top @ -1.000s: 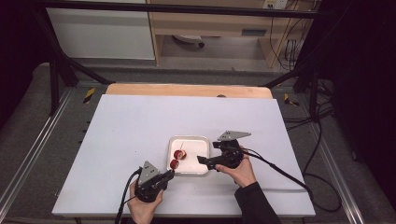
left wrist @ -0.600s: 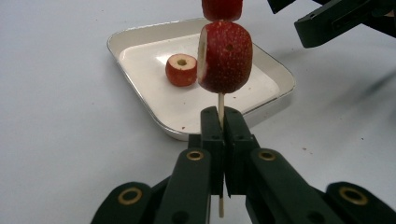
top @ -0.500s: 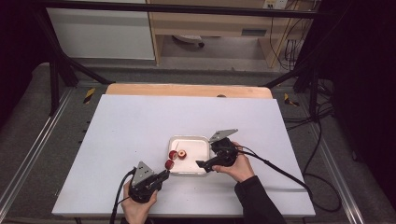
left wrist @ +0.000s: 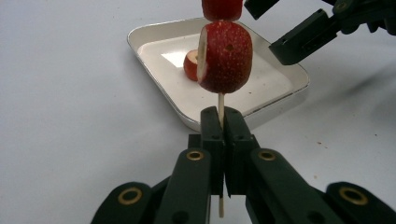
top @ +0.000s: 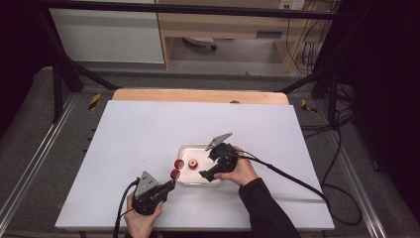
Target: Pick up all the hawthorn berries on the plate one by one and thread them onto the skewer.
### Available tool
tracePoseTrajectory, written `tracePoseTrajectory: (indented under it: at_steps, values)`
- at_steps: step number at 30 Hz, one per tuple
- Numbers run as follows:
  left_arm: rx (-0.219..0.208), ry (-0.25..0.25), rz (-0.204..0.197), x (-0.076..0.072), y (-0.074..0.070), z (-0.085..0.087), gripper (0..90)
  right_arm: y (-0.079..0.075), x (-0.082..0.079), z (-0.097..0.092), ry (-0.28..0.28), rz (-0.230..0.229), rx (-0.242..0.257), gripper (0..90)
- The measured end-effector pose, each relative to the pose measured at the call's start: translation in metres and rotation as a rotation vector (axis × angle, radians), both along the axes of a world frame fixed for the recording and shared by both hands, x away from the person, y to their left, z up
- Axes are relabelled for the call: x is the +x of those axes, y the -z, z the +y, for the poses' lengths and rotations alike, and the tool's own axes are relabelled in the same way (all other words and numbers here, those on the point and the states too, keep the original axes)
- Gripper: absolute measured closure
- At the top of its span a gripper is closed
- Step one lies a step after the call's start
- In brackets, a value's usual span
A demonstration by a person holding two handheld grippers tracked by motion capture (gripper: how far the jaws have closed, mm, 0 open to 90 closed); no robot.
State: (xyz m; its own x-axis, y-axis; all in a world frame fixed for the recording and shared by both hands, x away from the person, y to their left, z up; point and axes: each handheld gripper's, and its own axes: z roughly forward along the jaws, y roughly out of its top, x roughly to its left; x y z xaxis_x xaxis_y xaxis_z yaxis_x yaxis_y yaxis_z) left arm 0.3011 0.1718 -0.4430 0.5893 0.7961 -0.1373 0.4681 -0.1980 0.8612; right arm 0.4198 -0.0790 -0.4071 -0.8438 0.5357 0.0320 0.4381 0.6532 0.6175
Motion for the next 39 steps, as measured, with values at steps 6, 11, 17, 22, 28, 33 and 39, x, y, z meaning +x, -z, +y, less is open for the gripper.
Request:
tracePoseTrajectory:
  at_steps: [6, 11, 17, 22, 28, 33, 39]
  values:
    - [-0.002, -0.006, -0.001, 0.0, 0.0, 0.002, 88.2, 0.001, 0.007, 0.011, -0.039, 0.003, -0.027, 11.1]
    - [-0.004, -0.008, -0.002, 0.0, 0.0, 0.004, 88.2, 0.0, 0.013, 0.018, -0.06, 0.01, -0.045, 13.3]
    - [-0.007, -0.015, -0.004, 0.0, -0.001, 0.006, 88.2, 0.002, 0.02, 0.027, -0.088, 0.019, -0.075, 15.5]
    - [-0.007, -0.016, -0.003, 0.0, 0.0, 0.008, 88.2, 0.004, 0.024, 0.035, -0.114, 0.025, -0.083, 21.7]
    - [-0.014, -0.016, 0.004, 0.0, 0.001, 0.008, 88.2, 0.005, 0.028, 0.043, -0.145, 0.032, -0.082, 30.2]
    - [-0.006, -0.016, 0.003, 0.0, 0.002, 0.008, 88.2, 0.006, 0.031, 0.047, -0.168, 0.04, -0.109, 35.9]
    - [-0.001, -0.012, 0.003, 0.001, 0.002, 0.007, 88.2, 0.01, 0.033, 0.053, -0.206, 0.043, -0.144, 43.7]
